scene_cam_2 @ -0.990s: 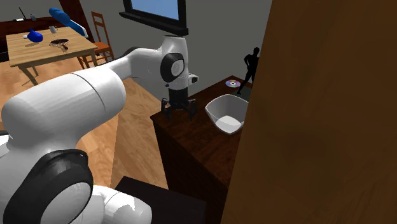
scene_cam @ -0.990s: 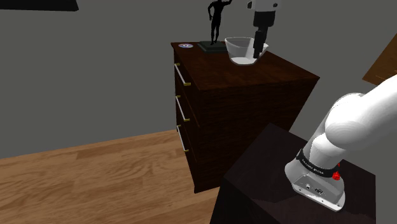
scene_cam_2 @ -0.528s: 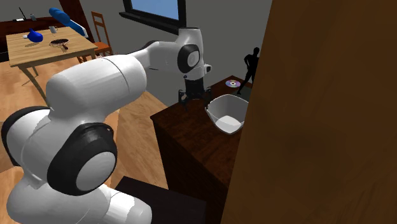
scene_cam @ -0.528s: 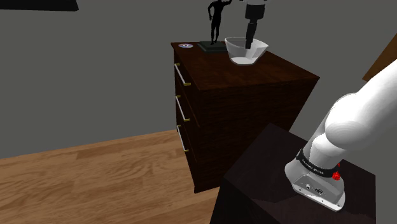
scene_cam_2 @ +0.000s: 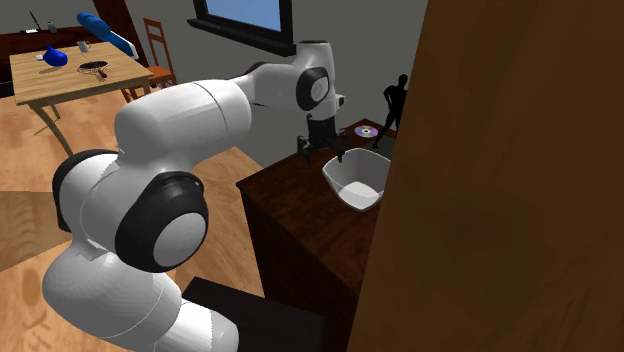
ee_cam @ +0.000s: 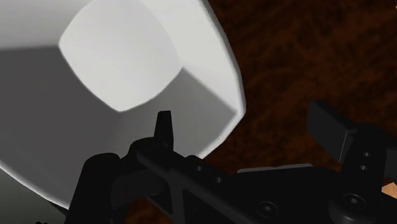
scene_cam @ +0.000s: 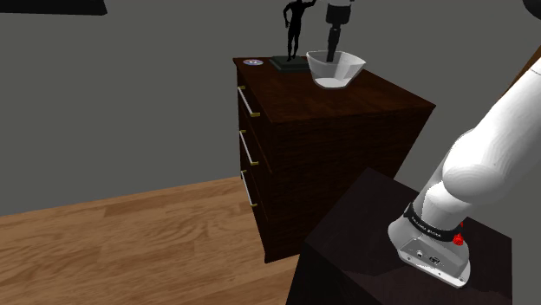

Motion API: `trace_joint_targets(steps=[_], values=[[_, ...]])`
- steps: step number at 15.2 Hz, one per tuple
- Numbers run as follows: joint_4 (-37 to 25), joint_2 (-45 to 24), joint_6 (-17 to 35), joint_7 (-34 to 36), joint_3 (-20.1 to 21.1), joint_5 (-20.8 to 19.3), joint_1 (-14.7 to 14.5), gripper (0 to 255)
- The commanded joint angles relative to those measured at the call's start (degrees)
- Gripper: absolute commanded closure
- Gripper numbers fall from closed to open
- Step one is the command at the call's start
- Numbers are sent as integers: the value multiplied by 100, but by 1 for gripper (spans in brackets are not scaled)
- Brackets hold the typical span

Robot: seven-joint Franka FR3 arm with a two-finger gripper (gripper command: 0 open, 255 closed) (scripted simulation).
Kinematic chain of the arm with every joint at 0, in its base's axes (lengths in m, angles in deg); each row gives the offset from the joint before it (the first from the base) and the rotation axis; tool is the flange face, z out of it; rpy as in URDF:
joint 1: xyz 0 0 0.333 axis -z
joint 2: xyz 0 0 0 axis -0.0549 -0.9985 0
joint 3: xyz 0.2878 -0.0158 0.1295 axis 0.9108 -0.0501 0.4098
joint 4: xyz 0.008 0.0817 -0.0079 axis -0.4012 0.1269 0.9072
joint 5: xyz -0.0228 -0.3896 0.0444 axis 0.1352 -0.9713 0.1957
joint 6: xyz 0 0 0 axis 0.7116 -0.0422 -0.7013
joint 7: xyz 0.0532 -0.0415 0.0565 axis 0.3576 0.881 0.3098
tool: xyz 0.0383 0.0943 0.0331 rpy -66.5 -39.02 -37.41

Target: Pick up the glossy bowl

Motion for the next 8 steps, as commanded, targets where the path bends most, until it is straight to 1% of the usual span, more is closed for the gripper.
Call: trace_joint_targets(steps=[1, 4, 6, 7, 8], values=[[145, -6, 157, 11, -2, -3, 0, 0], [354, 4, 355, 31, -6, -11, 3, 0], [353, 3, 355, 31, -6, -11, 3, 0], [354, 4, 354, 31, -6, -11, 3, 255], [354, 4, 355, 31, -6, -12, 3, 255]])
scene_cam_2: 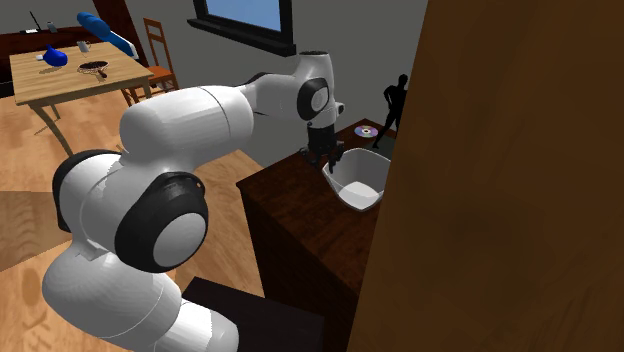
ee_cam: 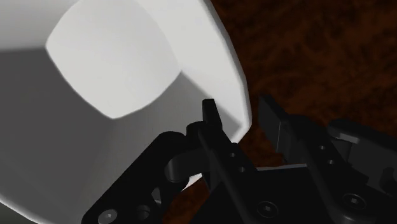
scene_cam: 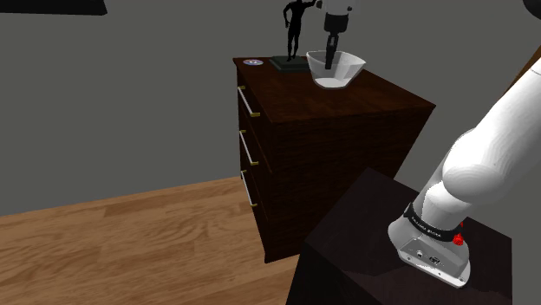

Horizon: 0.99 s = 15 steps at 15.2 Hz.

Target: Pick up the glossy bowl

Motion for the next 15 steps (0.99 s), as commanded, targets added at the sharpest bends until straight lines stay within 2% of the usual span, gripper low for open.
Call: trace_joint_targets(steps=[1, 8, 15], values=[[4, 1, 4, 0, 0, 0, 0, 255], [2, -1, 3, -1, 0, 0, 0, 255], [-586, -46, -538, -59, 8, 24, -8, 255]])
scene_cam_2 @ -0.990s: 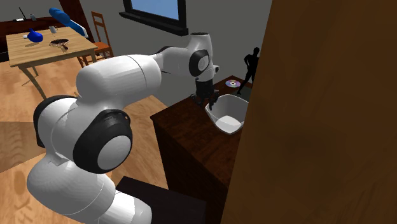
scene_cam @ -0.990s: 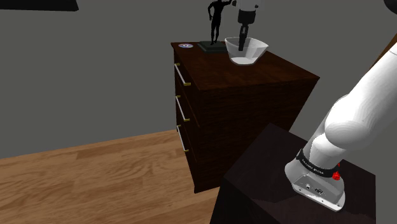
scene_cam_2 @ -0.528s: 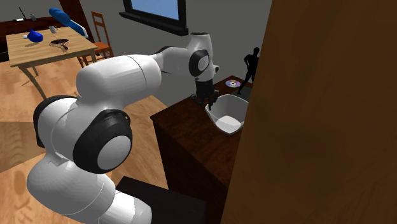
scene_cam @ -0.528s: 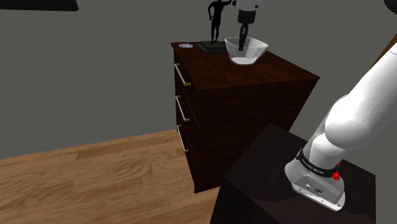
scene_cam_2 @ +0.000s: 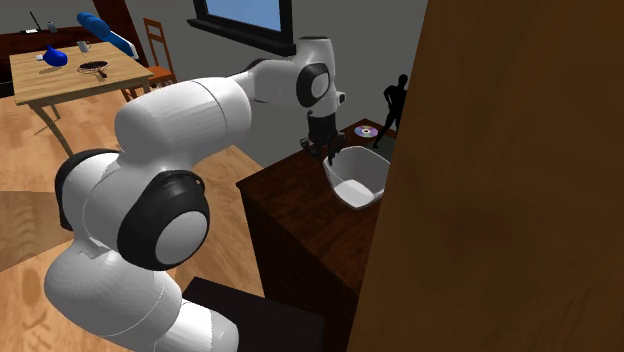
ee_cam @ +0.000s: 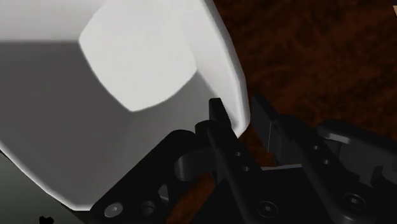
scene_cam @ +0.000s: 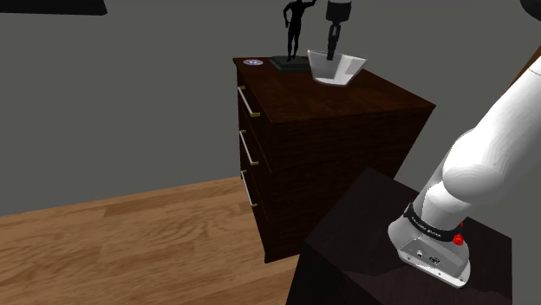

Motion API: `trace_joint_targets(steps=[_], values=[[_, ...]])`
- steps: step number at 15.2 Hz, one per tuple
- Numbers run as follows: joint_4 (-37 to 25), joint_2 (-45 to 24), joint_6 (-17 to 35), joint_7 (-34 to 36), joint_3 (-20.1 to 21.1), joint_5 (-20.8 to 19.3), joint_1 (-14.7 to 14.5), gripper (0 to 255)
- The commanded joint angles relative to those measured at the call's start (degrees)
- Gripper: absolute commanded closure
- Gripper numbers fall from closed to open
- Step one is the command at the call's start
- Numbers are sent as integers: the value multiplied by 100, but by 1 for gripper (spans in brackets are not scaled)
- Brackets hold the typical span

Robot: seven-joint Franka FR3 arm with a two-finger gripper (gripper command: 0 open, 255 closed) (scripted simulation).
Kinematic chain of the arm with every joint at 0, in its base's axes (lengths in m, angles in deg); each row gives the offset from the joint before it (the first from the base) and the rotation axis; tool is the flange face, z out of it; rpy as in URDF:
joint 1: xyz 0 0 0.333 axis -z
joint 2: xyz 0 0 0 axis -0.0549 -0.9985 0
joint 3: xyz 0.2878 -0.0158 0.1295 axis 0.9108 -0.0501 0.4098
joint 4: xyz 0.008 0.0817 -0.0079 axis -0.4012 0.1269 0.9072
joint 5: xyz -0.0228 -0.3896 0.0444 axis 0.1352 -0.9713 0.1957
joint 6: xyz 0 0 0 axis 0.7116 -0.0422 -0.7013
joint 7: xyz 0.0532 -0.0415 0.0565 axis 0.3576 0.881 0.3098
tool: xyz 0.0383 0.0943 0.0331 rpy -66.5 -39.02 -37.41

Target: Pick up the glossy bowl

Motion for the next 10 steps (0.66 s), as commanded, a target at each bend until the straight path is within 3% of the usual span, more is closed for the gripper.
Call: trace_joint_targets(steps=[1, 10], values=[[-157, -5, -149, -10, 6, 5, -5, 255], [-855, -131, -719, -82, 6, 39, -8, 255]])
